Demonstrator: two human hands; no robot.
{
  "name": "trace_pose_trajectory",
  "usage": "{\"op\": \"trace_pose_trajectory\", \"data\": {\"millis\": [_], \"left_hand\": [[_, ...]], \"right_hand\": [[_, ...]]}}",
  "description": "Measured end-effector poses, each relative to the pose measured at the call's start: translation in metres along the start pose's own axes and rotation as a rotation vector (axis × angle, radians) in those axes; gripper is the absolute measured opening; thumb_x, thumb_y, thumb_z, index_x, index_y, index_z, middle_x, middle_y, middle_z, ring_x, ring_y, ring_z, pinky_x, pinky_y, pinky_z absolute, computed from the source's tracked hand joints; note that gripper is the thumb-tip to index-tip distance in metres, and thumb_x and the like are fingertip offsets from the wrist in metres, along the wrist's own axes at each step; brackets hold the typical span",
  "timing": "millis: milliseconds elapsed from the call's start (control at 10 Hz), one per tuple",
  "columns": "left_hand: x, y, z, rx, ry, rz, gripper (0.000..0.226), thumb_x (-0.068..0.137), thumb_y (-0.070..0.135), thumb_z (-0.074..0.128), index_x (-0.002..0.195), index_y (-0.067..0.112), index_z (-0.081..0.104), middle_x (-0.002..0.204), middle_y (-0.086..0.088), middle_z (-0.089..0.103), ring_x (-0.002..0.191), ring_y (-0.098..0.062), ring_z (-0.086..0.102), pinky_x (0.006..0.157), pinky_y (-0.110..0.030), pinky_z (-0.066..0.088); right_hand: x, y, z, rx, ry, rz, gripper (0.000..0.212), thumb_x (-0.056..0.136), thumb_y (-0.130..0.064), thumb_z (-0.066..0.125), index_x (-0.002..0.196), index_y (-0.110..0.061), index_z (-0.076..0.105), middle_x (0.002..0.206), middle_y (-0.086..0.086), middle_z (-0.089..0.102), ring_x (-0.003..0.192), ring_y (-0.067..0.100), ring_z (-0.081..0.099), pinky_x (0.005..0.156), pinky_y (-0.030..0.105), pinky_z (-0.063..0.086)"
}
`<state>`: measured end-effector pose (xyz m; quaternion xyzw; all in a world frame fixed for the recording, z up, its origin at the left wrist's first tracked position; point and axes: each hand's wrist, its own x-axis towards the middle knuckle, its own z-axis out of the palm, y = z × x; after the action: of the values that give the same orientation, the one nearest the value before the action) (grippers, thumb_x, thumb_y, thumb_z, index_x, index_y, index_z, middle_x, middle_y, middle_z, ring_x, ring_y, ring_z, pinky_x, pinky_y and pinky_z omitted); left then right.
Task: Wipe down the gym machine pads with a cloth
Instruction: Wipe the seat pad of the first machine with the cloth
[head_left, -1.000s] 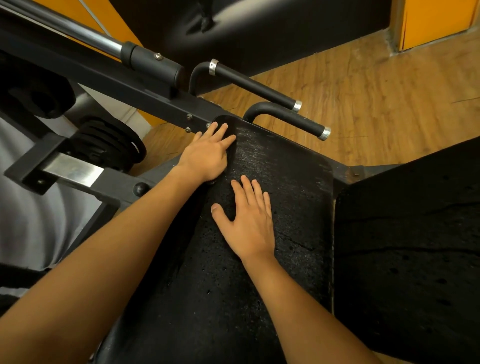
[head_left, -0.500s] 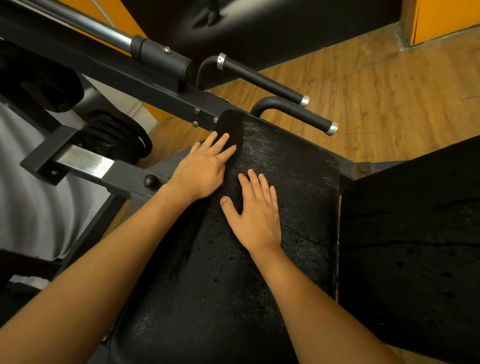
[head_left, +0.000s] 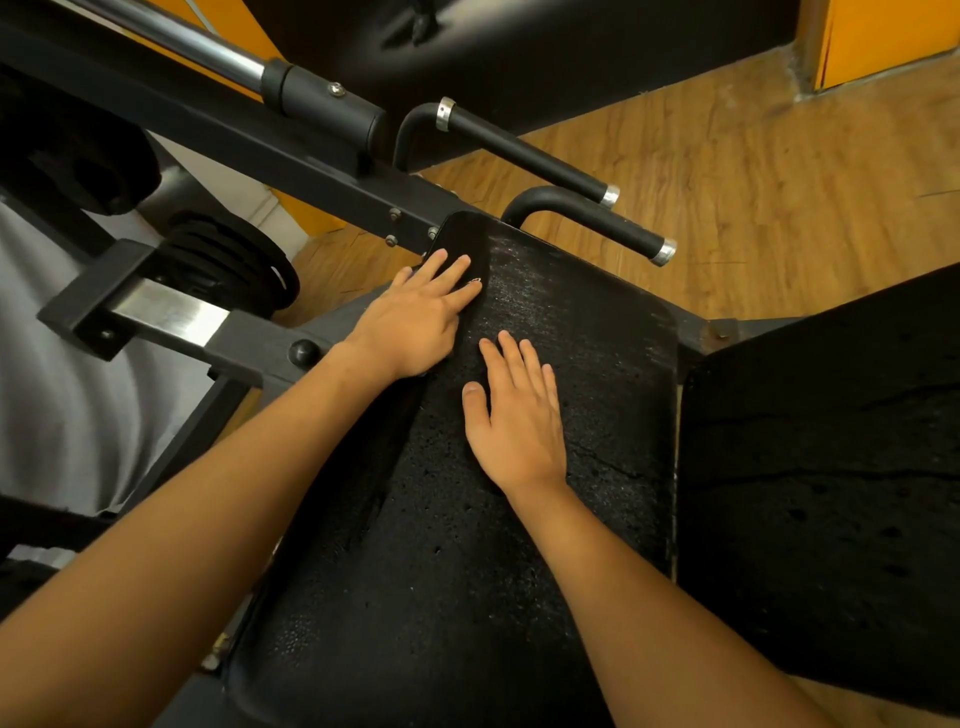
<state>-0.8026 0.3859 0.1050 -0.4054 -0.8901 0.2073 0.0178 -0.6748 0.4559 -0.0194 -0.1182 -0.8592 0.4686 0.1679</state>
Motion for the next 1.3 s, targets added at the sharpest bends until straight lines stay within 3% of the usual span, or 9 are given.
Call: {"op": "trace_pose_trajectory", "data": {"millis": [300, 1000, 1300], "left_hand": [[-0.041, 0.010, 0.002, -0.030, -0.016, -0.003, 0.057, 0.107, 0.032, 0.036, 0.162, 0.022, 0.022, 0.171, -0.003, 0.005, 0.157, -0.026, -0.004, 0.125, -0.050, 0.007], [-0.106, 0.027, 0.009, 0.019, -0.027, 0.032, 0.059, 0.107, 0.034, 0.035, 0.162, 0.024, 0.019, 0.171, 0.002, 0.002, 0.157, -0.020, -0.005, 0.124, -0.043, 0.000], [-0.071, 0.027, 0.004, 0.043, -0.043, 0.007, 0.058, 0.107, 0.031, 0.033, 0.163, 0.022, 0.019, 0.171, -0.002, 0.005, 0.157, -0.023, -0.002, 0.125, -0.047, 0.006]], "right_hand": [[-0.006, 0.002, 0.000, -0.085, -0.048, 0.024, 0.058, 0.109, -0.048, 0.018, 0.164, -0.033, 0.008, 0.172, -0.009, -0.003, 0.157, 0.014, -0.012, 0.128, 0.043, -0.008], [-0.031, 0.016, -0.002, -0.078, -0.016, 0.120, 0.059, 0.109, -0.050, 0.020, 0.164, -0.032, 0.009, 0.171, -0.009, -0.003, 0.156, 0.010, -0.014, 0.128, 0.039, -0.008], [-0.032, 0.015, -0.002, -0.079, -0.020, 0.124, 0.060, 0.108, -0.050, 0.021, 0.164, -0.031, 0.011, 0.172, -0.008, -0.001, 0.157, 0.012, -0.011, 0.128, 0.041, -0.006]]}}
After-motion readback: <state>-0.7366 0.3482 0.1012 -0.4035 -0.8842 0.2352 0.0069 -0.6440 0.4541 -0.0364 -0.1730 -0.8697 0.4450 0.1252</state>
